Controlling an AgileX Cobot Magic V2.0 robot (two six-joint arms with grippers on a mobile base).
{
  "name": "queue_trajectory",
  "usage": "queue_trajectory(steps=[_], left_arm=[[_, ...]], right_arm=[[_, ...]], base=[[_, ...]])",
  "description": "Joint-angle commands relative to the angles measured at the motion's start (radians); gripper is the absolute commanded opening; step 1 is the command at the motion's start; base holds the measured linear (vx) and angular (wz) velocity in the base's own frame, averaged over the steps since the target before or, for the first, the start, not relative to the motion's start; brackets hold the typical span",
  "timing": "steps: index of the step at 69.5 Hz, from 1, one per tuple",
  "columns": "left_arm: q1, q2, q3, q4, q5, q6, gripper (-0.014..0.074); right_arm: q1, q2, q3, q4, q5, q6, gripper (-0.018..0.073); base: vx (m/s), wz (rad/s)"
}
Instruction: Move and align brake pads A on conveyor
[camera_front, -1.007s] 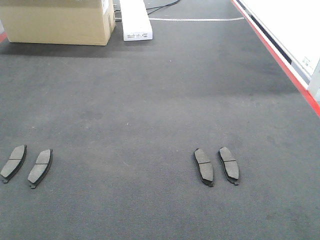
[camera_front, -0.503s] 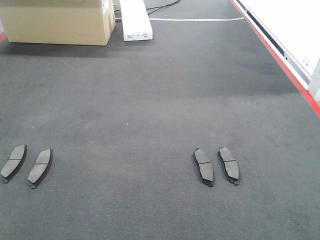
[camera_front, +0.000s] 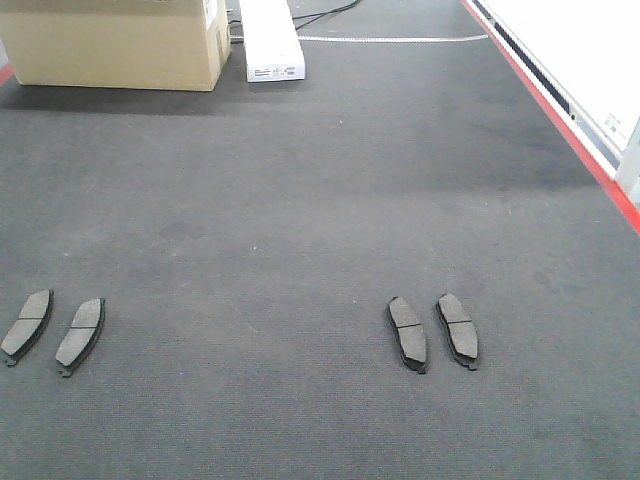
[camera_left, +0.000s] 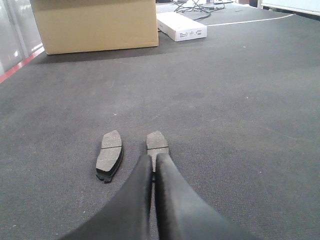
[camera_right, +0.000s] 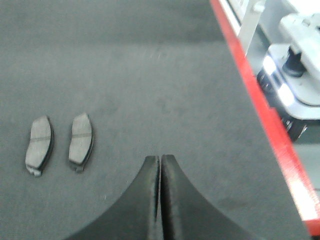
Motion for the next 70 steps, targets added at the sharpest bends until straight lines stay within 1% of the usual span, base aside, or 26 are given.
queue_trajectory(steps=[1,6,19,24,32,36,38,70], left_arm=[[-0.003,-0.016,0.018,-0.009,-0.079,-0.007,-0.0006],[-0.003,-0.016,0.018,-0.009,-0.079,-0.007,-0.0006],[-0.003,-0.016,0.018,-0.009,-0.079,-0.007,-0.0006],[-0.003,-0.016,0.018,-0.009,-0.079,-0.007,-0.0006],[-0.003,-0.016,0.018,-0.009,-0.079,-0.007,-0.0006],[-0.003,-0.016,0.018,-0.009,-0.079,-0.007,-0.0006],[-0.003,-0.016,0.018,-0.009,-0.079,-0.007,-0.0006],[-0.003,-0.016,0.018,-0.009,-0.078,-0.007,-0.0006]], right_arm=[[-0.006,-0.025,0.067,-0.001,-0.142,0.002,-0.0008],[-0.006,-0.076,0.163,-0.003,-0.221,0.002,-0.0008],[-0.006,-0.294,0.438,0.003,-0.454,0.002,-0.0008],[-0.006,-0.377,0.535,0.024,-0.528,0.002,-0.0008],[-0.006,-0.498,0.658,0.024,-0.630,0.002,-0.0008],[-0.006,-0.545,0.652,0.023,-0.573,0.002,-0.0008],[-0.006,-0.569,0.654,0.023,-0.573,0.002,-0.0008],[-0.006,-0.565,0.654,0.022,-0.575,0.002,-0.0008]], base=[[0.00,0.00],[0.00,0.00],[0.00,0.00],[0.00,0.00],[0.00,0.00],[0.00,0.00],[0.00,0.00],[0.00,0.00]])
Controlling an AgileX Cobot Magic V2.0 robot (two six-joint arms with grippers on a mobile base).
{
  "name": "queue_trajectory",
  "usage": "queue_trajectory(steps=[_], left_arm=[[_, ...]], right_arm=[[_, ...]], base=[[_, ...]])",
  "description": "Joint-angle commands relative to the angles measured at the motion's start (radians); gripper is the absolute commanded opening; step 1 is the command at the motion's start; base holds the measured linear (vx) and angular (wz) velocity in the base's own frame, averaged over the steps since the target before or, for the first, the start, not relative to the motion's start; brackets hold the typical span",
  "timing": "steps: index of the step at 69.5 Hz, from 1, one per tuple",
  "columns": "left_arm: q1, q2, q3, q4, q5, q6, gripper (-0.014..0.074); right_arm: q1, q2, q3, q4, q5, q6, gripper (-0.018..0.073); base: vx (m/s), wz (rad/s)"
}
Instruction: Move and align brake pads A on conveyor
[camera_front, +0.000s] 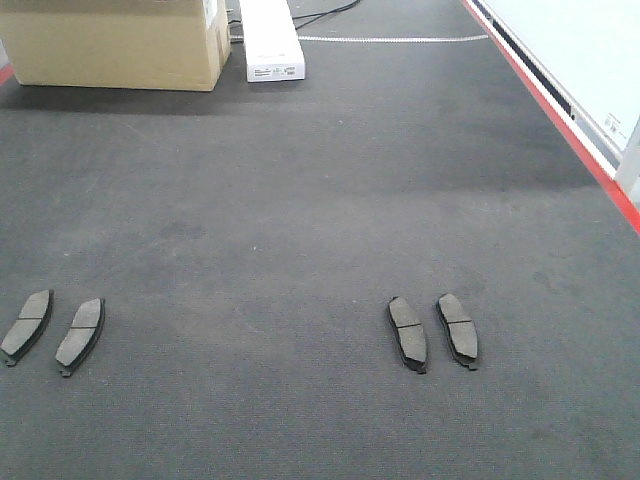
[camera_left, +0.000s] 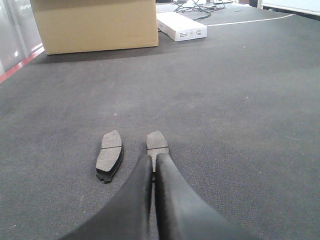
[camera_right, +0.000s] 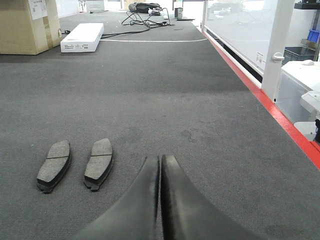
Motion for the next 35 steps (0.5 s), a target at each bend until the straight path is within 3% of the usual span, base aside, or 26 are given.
queue_trajectory(steps=[1,35], left_arm=[[-0.003,-0.015,0.018,-0.009,-0.078,-0.007,-0.0006],[-0.003,-0.015,0.018,-0.009,-0.078,-0.007,-0.0006]], right_arm=[[-0.006,-0.013,0.012,-0.005,-0.076,0.000,-0.0008],[-0.006,-0.013,0.012,-0.005,-0.076,0.000,-0.0008]], base=[[0.00,0.00],[0.00,0.00]])
